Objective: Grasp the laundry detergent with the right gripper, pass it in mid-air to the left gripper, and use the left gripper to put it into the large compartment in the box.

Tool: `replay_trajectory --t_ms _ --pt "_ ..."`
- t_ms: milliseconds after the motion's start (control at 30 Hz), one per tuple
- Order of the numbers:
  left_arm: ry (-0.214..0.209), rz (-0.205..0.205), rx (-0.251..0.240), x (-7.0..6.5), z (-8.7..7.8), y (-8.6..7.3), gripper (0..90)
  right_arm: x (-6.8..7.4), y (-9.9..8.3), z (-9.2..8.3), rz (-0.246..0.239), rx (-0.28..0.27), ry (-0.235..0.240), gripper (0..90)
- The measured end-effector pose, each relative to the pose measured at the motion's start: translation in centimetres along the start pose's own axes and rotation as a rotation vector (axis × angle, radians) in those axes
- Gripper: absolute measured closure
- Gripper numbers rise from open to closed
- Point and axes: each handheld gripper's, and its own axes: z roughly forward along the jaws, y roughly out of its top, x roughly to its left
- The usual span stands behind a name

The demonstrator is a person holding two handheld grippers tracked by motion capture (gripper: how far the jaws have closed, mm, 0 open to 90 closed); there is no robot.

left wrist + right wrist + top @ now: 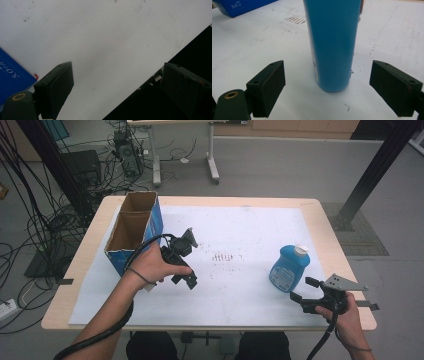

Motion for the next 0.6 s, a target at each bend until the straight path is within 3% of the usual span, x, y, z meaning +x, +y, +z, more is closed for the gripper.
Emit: replay_trajectory --t_ms 100,600 --pt "0.003 0.001 0.003 -0.04 -0.04 -0.03 11.6 -0.09 -0.12 0.04 0.006 -0.037 0.012 12.4" --pt "0.008 -0.011 0.000 -0.08 -0.50 -0.13 11.6 -0.10 -0.22 0.88 -0.019 -0.086 0.012 11.9"
